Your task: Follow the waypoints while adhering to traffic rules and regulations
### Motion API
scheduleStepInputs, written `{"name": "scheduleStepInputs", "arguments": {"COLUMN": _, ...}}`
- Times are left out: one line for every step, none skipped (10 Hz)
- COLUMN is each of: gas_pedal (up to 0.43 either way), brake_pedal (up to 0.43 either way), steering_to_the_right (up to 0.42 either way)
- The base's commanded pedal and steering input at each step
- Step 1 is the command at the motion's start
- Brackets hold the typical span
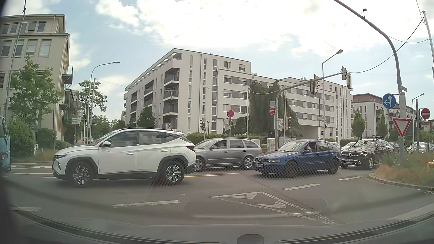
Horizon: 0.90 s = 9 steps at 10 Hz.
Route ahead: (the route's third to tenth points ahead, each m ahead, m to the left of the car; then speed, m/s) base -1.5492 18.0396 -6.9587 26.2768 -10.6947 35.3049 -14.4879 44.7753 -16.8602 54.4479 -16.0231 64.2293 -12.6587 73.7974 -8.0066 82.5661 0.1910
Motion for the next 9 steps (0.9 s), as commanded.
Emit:
{"name": "scheduleStepInputs", "arguments": {"gas_pedal": 0.000, "brake_pedal": 0.250, "steering_to_the_right": -0.879}}
{"name": "scheduleStepInputs", "arguments": {"gas_pedal": 0.000, "brake_pedal": 0.250, "steering_to_the_right": -0.879}}
{"name": "scheduleStepInputs", "arguments": {"gas_pedal": 0.000, "brake_pedal": 0.250, "steering_to_the_right": -0.880}}
{"name": "scheduleStepInputs", "arguments": {"gas_pedal": 0.000, "brake_pedal": 0.250, "steering_to_the_right": -0.879}}
{"name": "scheduleStepInputs", "arguments": {"gas_pedal": 0.000, "brake_pedal": 0.250, "steering_to_the_right": -0.879}}
{"name": "scheduleStepInputs", "arguments": {"gas_pedal": 0.000, "brake_pedal": 0.256, "steering_to_the_right": -0.879}}
{"name": "scheduleStepInputs", "arguments": {"gas_pedal": 0.000, "brake_pedal": 0.256, "steering_to_the_right": -0.879}}
{"name": "scheduleStepInputs", "arguments": {"gas_pedal": 0.000, "brake_pedal": 0.256, "steering_to_the_right": -0.880}}
{"name": "scheduleStepInputs", "arguments": {"gas_pedal": 0.000, "brake_pedal": 0.256, "steering_to_the_right": -0.880}}
